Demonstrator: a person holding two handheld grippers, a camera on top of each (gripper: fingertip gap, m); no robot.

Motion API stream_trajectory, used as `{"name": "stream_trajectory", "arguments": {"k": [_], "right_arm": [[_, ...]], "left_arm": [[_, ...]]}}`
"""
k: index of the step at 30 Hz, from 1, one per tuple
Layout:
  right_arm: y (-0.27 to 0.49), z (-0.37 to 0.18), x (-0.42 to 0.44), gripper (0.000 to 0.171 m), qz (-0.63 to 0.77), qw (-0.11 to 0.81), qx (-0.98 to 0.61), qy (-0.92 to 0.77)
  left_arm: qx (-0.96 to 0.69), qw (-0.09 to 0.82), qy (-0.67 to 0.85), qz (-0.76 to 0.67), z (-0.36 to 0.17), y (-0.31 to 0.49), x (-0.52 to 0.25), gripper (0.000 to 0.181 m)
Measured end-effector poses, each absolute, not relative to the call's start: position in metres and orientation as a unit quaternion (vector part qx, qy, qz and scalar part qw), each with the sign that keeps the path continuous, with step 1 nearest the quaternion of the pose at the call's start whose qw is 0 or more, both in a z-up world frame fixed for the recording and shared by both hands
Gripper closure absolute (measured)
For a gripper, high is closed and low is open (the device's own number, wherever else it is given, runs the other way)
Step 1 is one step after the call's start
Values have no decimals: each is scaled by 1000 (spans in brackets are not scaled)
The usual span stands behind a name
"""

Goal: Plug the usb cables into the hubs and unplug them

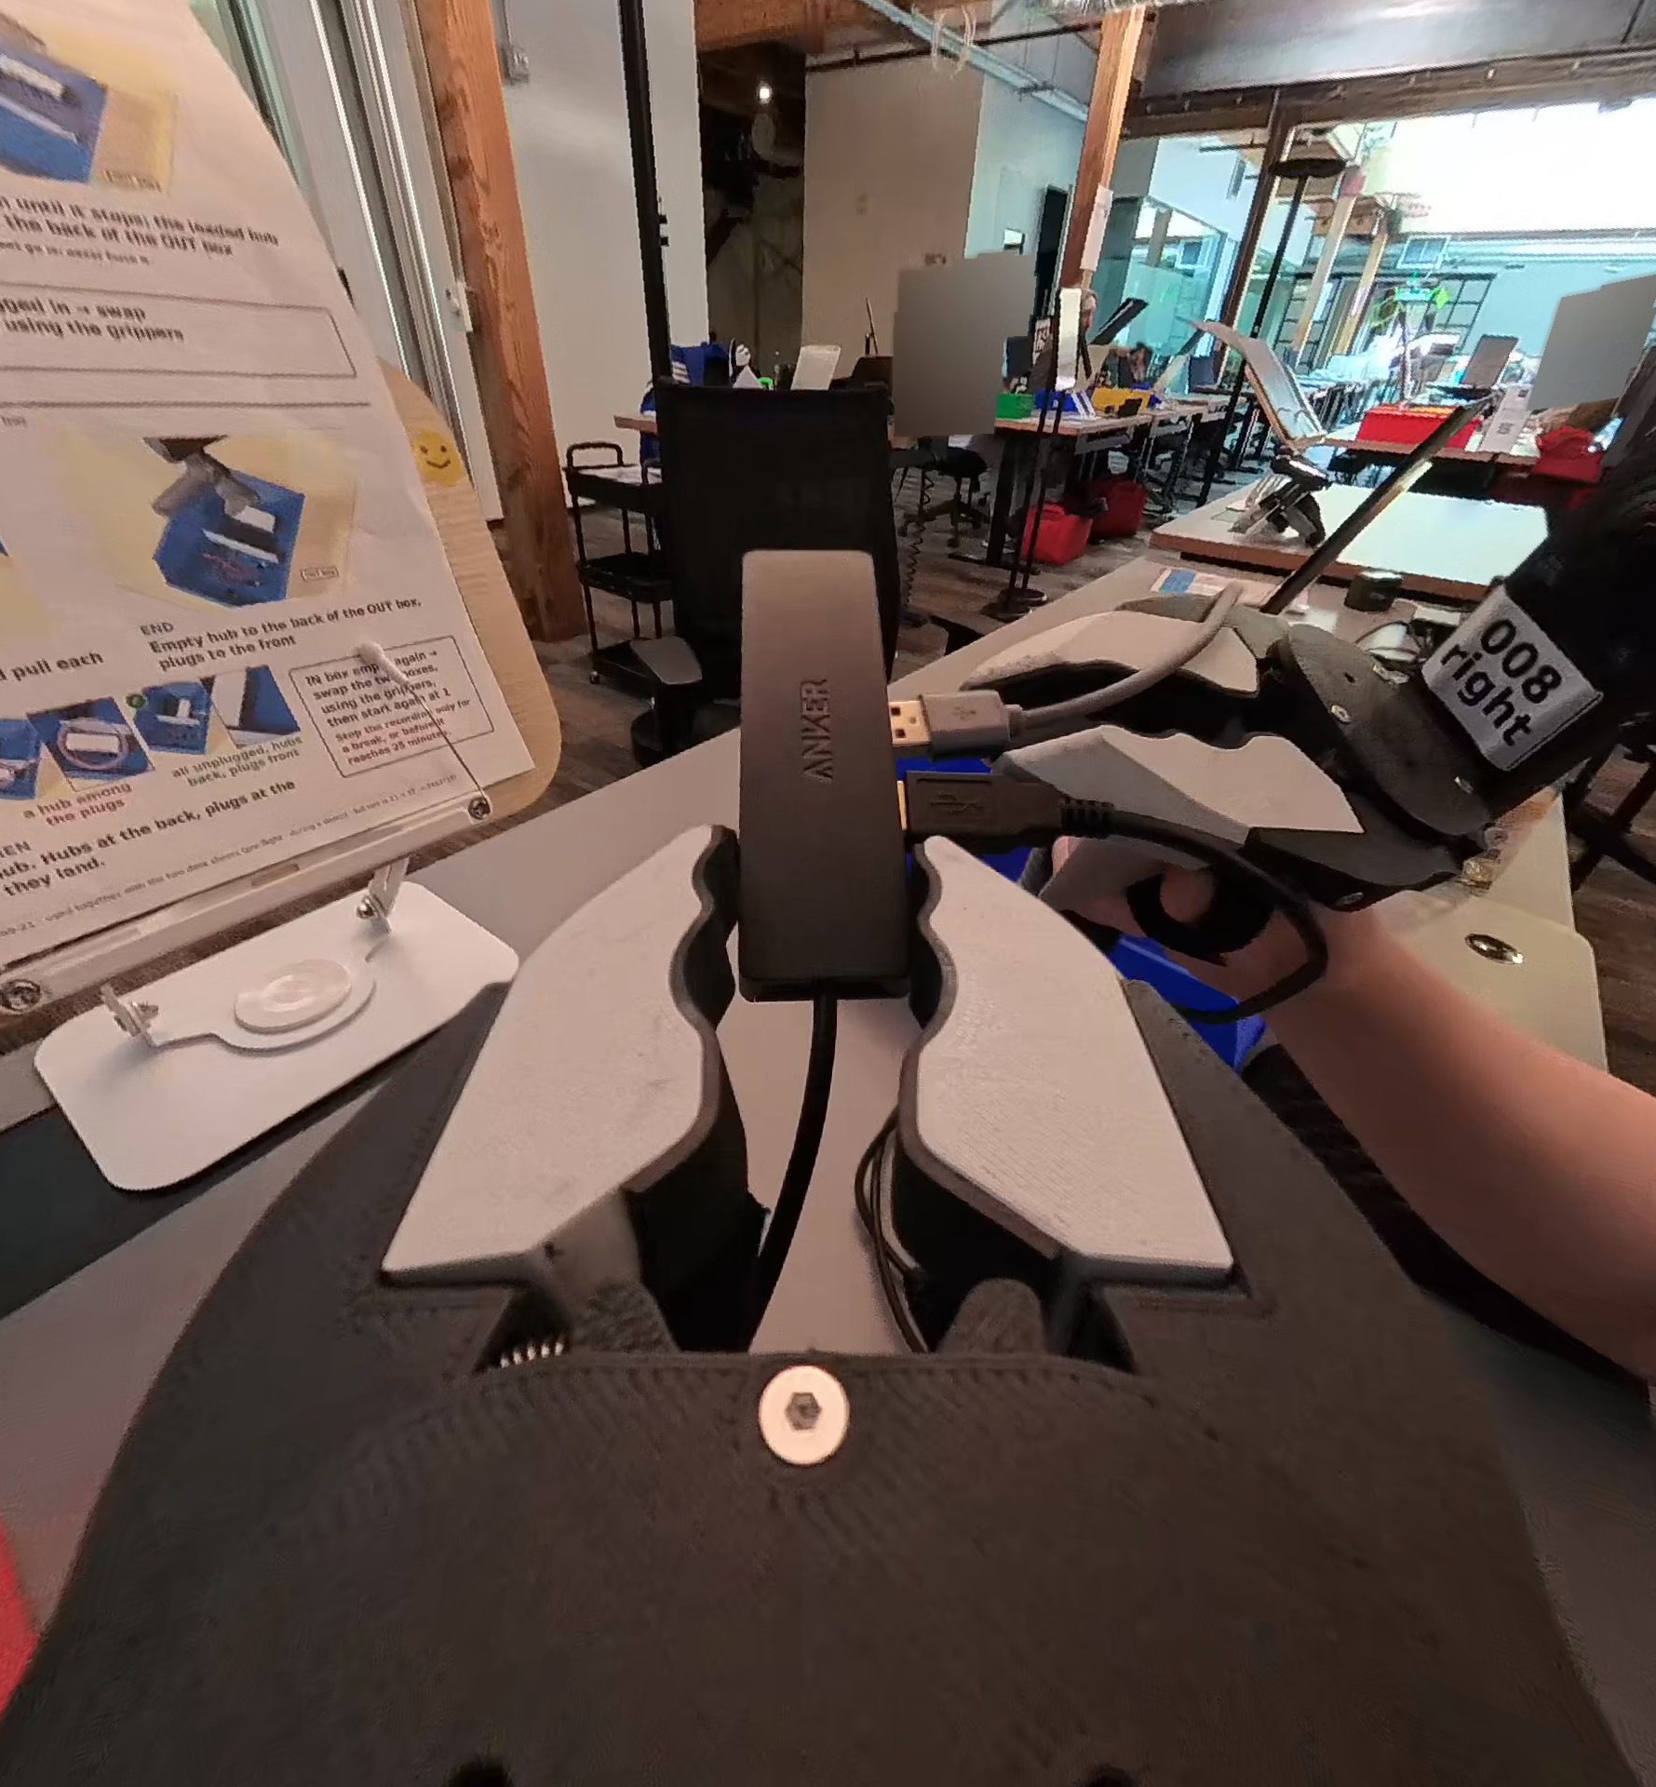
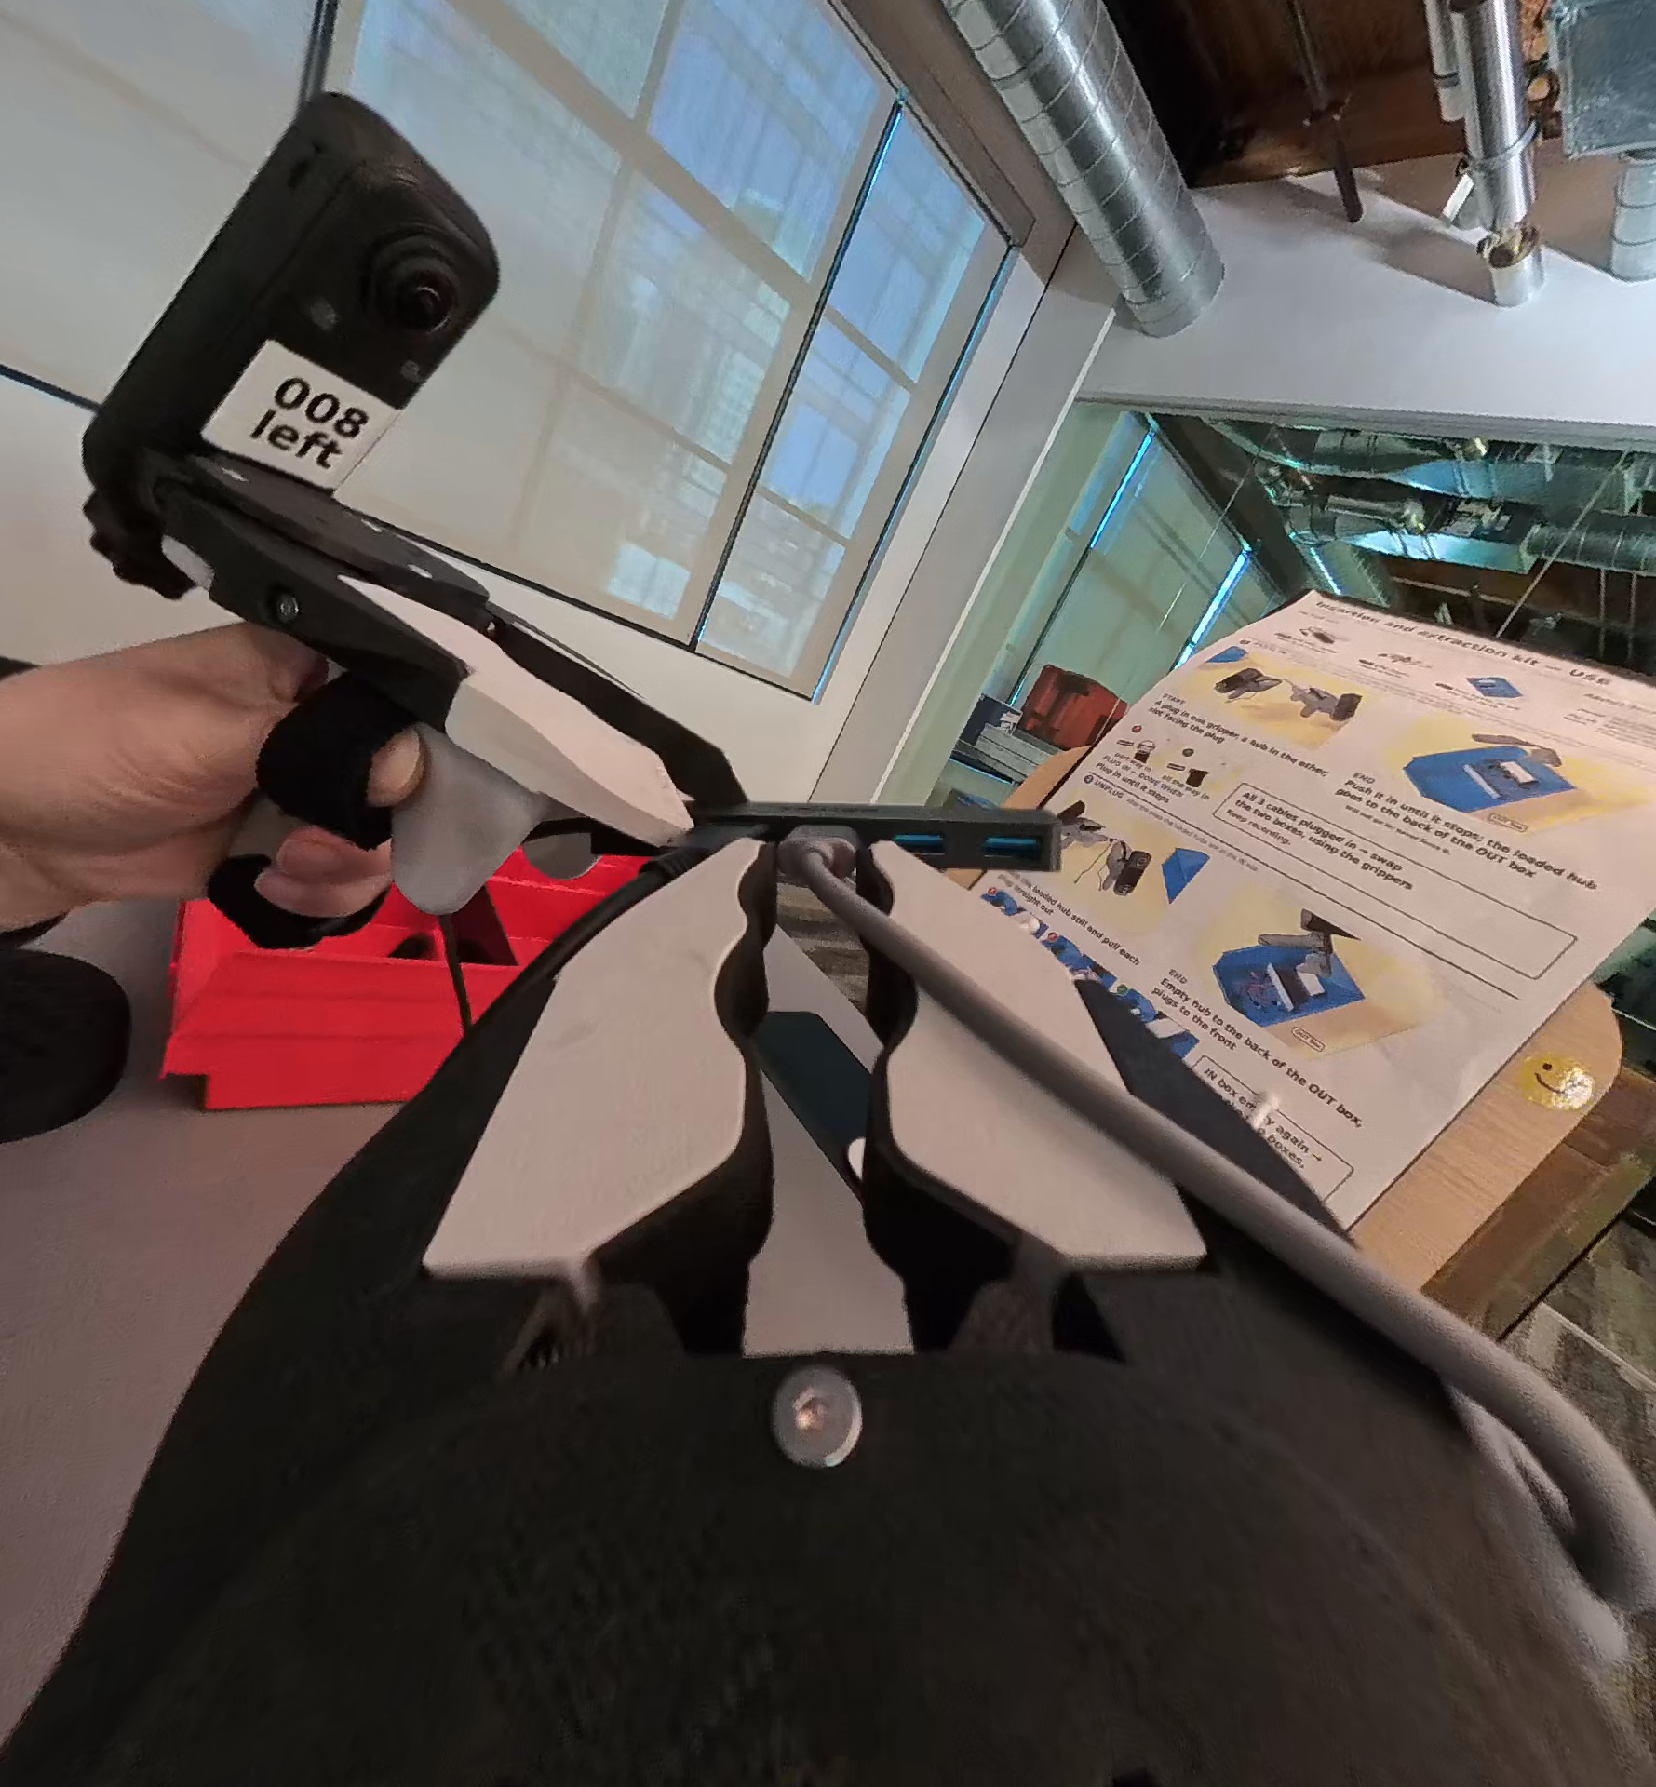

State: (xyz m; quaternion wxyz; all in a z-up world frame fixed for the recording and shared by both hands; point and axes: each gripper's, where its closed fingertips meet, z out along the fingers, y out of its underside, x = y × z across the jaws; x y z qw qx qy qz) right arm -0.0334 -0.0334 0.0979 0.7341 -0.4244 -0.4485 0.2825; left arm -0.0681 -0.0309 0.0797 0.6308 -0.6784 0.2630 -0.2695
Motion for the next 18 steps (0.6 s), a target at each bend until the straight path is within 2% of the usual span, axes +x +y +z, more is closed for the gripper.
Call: {"name": "stream_trajectory", "arguments": {"k": [8, 18], "right_arm": [[-39, 103, -33, 155, 287, 736, -425, -442], [-39, 101, -33, 155, 283, 728, -430, -452]], "left_arm": [[-648, 679, 289, -190, 92, -39, -68, 148], [-638, 695, 311, -112, 93, -41, -68, 148]]}}
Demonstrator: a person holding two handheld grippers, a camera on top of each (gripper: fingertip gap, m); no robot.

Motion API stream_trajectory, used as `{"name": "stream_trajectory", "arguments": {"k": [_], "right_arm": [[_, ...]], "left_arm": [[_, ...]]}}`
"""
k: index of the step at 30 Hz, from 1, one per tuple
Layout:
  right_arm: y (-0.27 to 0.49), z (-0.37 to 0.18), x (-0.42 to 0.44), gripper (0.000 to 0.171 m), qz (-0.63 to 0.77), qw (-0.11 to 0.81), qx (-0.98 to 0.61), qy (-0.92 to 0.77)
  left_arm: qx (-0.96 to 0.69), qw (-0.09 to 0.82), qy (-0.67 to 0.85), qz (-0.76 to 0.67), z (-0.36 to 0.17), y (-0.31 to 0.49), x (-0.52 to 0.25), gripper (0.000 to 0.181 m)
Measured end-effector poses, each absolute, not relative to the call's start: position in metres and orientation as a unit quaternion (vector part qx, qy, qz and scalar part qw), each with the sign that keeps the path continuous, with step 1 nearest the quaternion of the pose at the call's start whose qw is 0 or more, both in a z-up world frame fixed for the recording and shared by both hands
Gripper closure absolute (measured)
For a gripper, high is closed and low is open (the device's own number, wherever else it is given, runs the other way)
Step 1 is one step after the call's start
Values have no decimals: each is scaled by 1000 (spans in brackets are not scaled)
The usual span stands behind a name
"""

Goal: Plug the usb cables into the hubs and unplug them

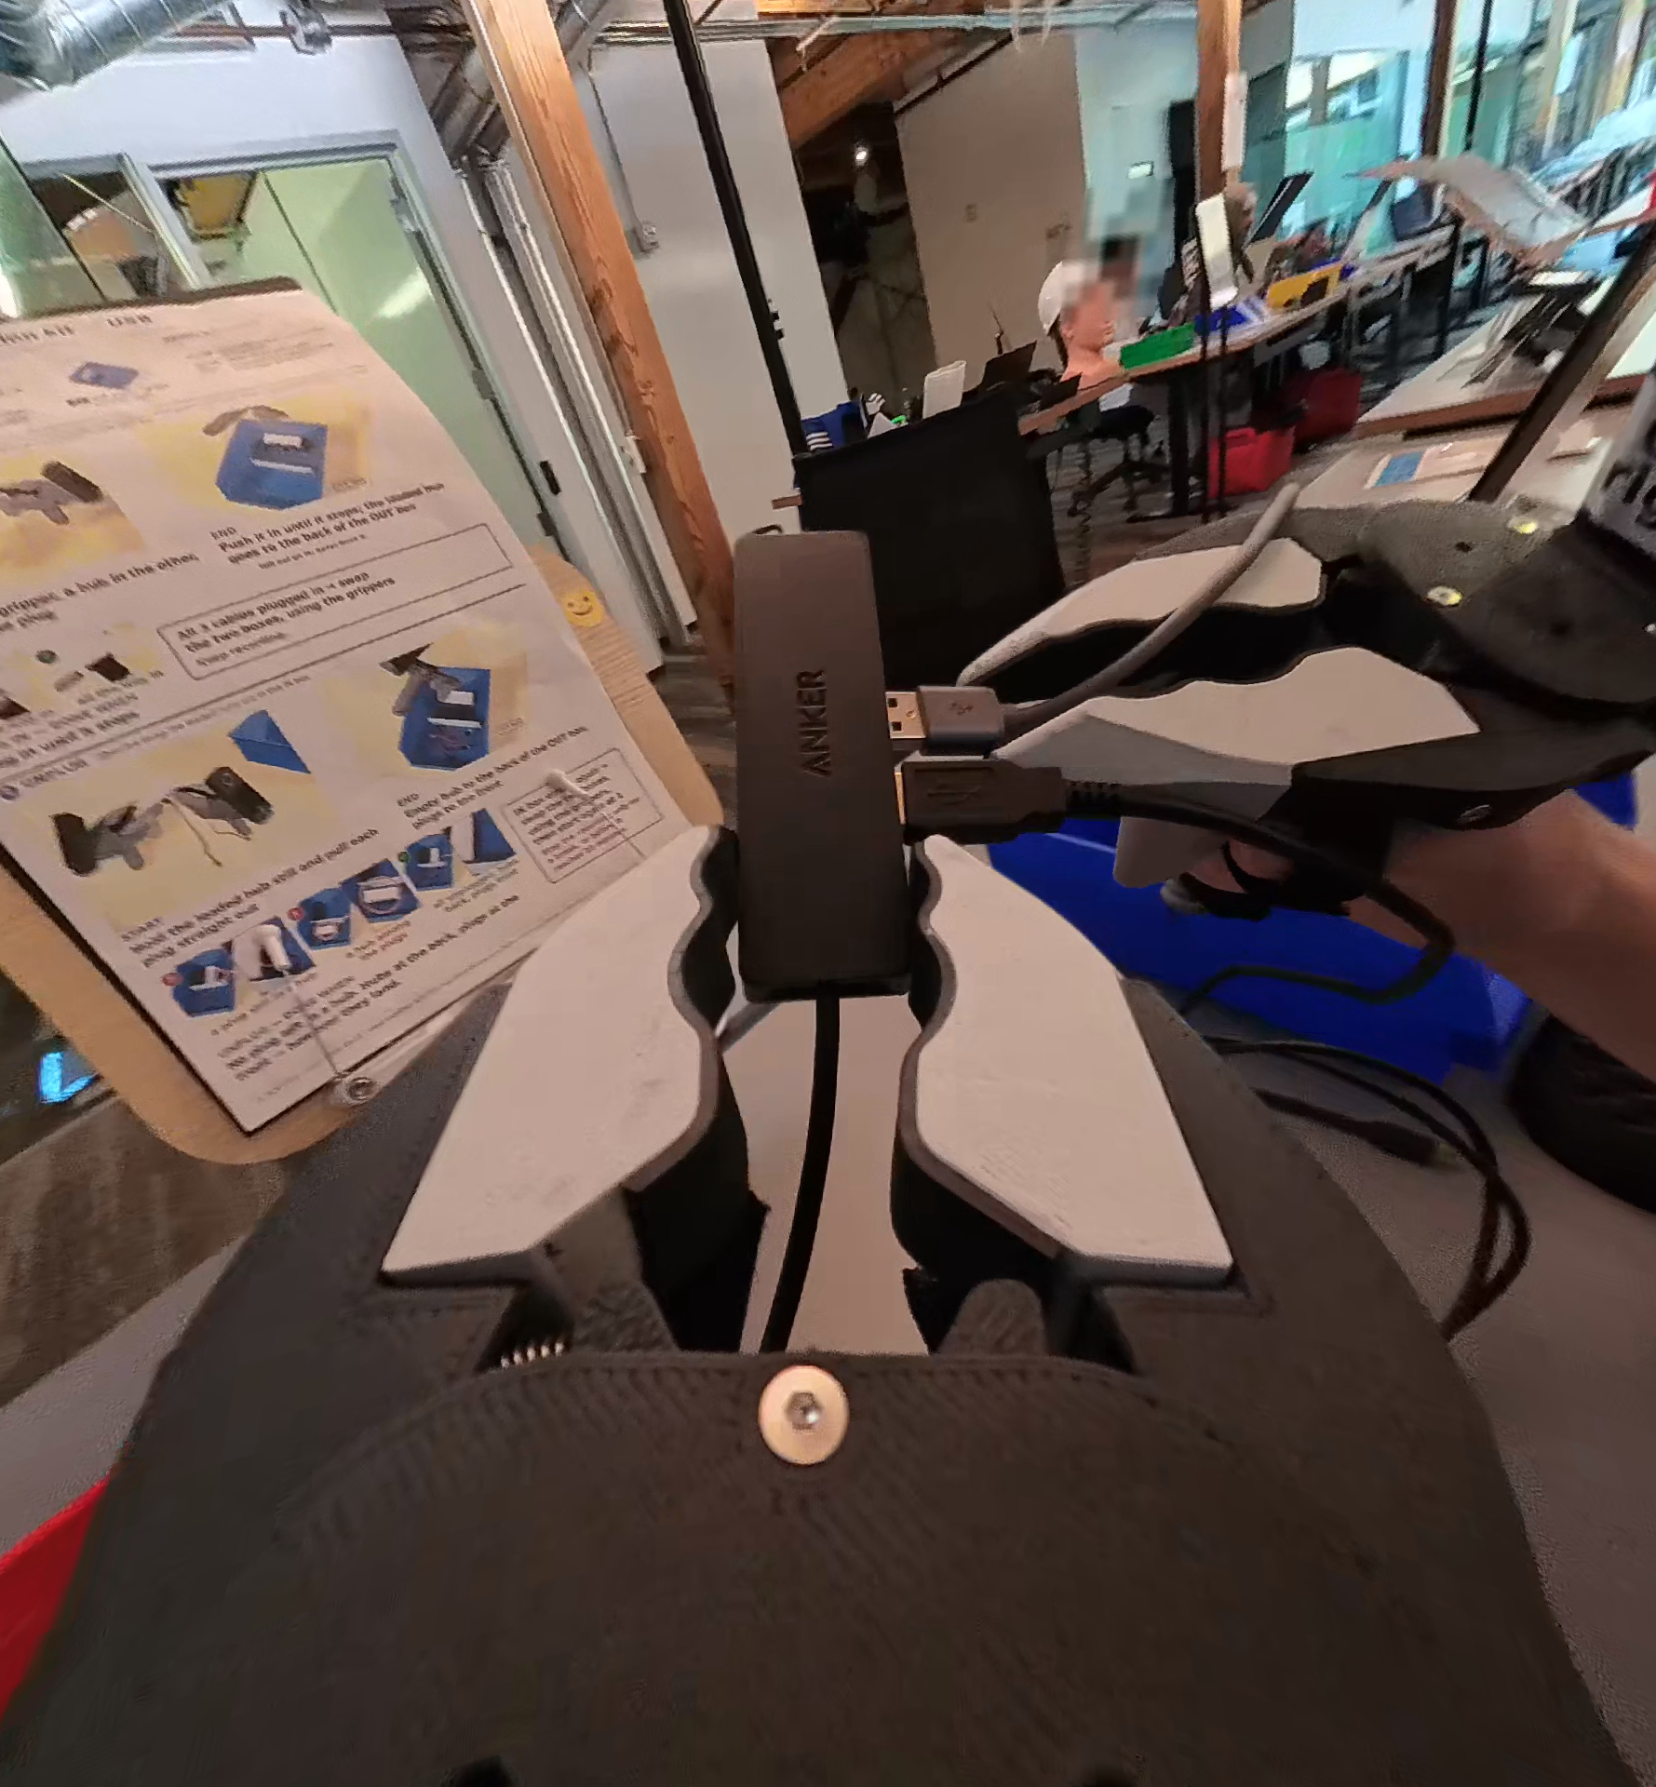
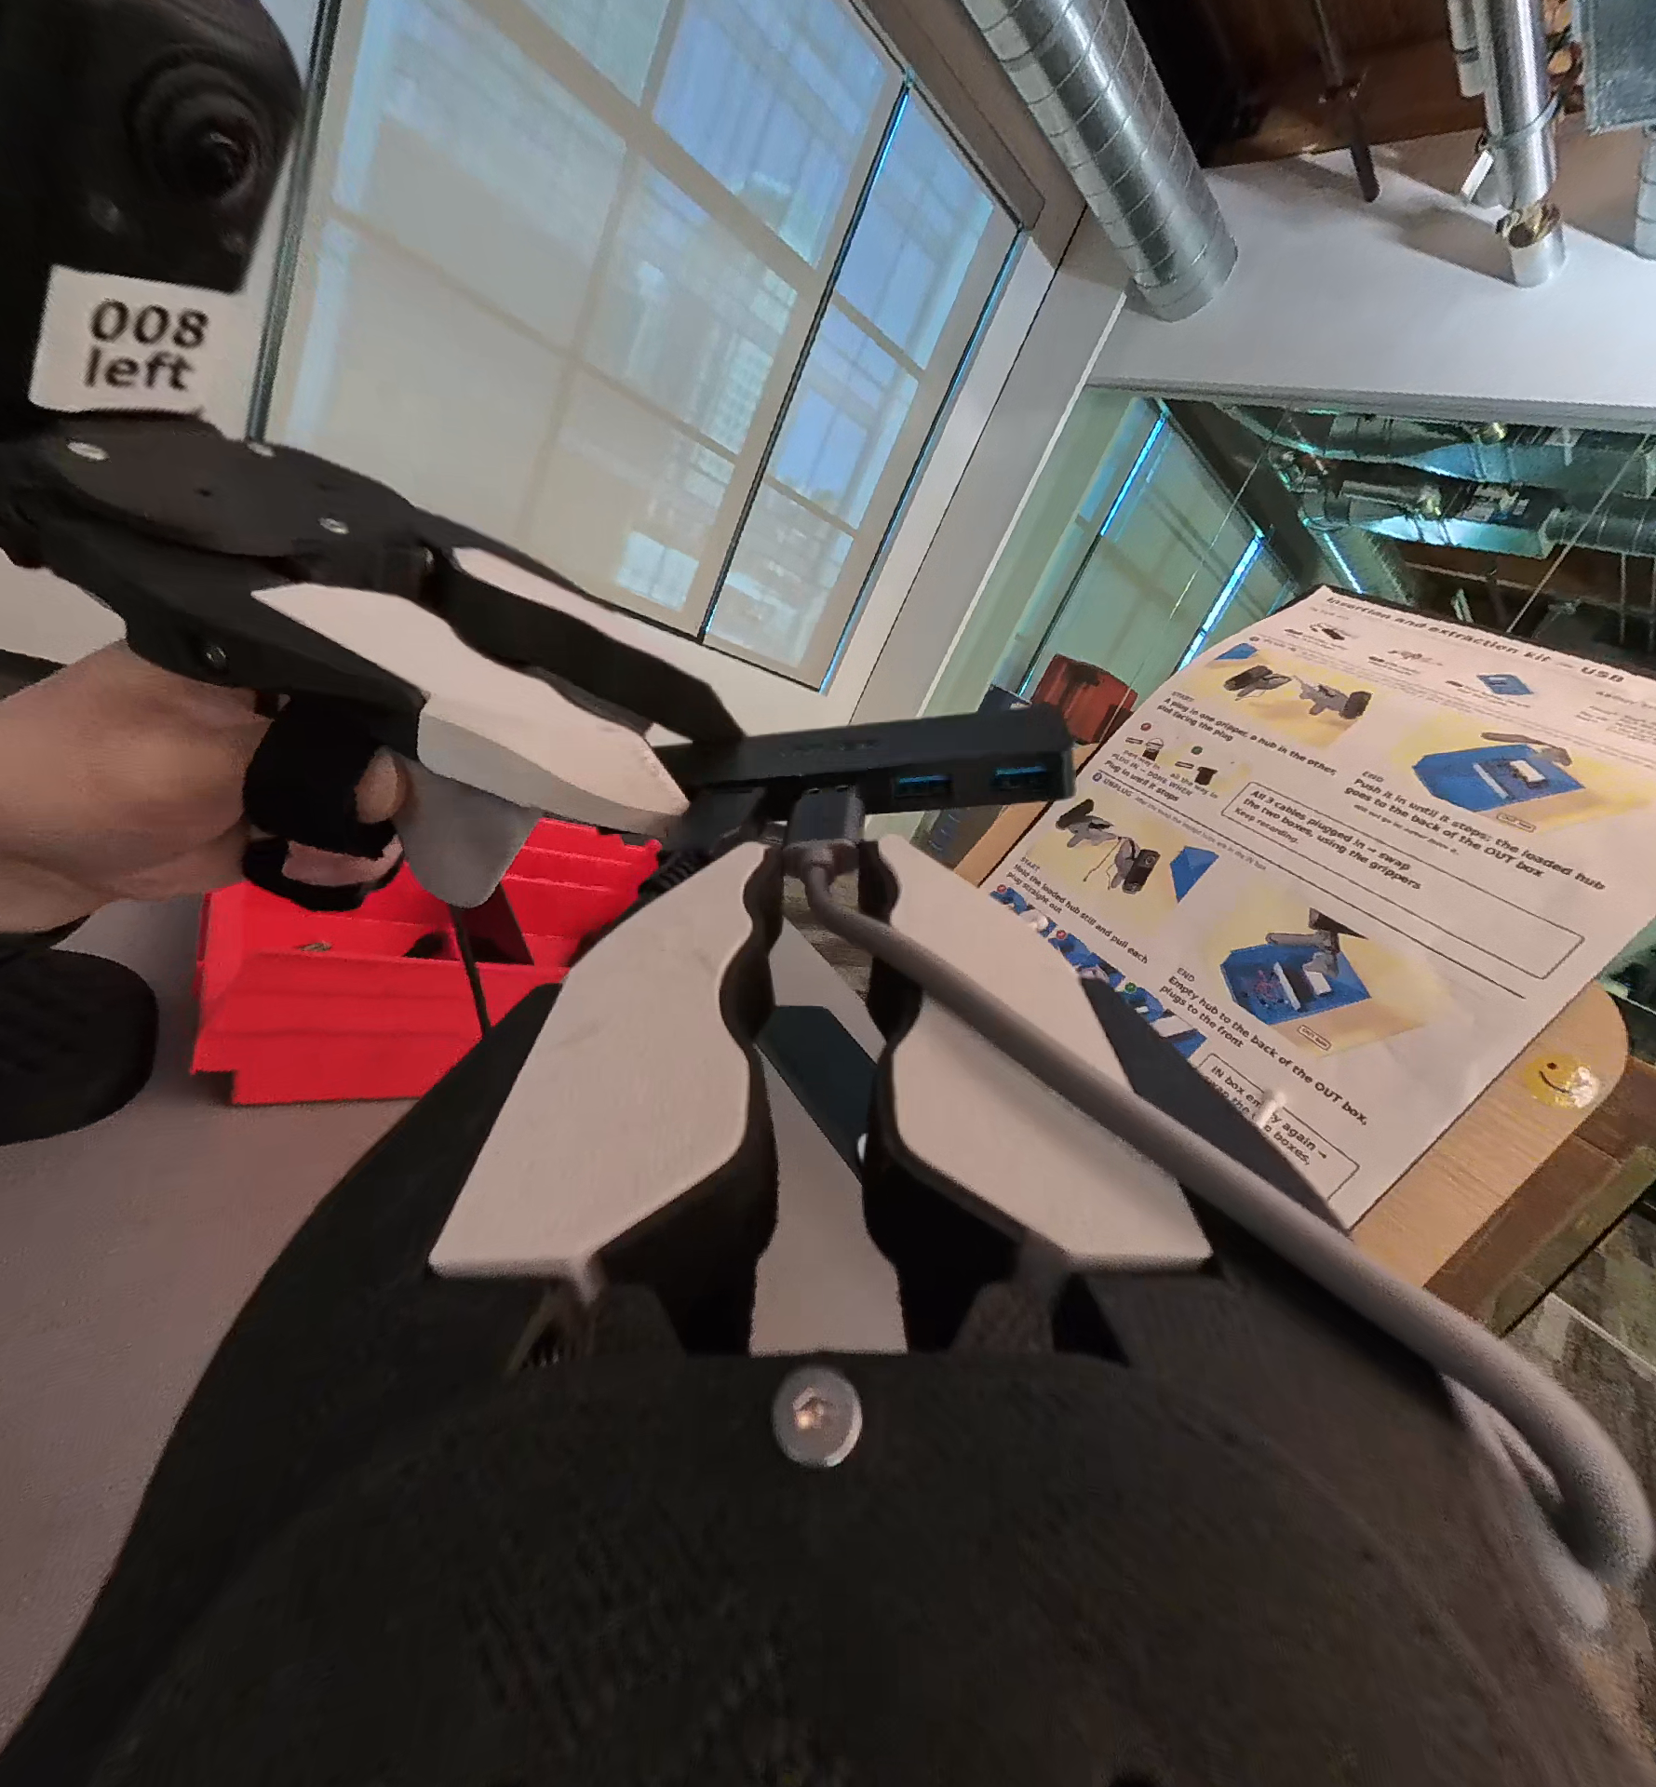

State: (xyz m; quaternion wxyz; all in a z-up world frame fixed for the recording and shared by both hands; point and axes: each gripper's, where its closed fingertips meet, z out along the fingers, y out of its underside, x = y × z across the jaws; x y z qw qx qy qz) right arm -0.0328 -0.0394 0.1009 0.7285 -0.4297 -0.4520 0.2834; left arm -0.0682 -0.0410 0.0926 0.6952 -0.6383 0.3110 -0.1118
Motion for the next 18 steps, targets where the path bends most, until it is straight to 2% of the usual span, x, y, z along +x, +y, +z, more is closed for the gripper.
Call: {"name": "stream_trajectory", "arguments": {"k": [11, 18], "right_arm": [[-42, 102, -32, 155, 272, 736, -419, -458], [-49, 108, -27, 155, 241, 757, -379, -475]], "left_arm": [[-637, 695, 328, -56, 90, -42, -68, 148], [-620, 703, 336, -92, 98, -48, -62, 148]]}}
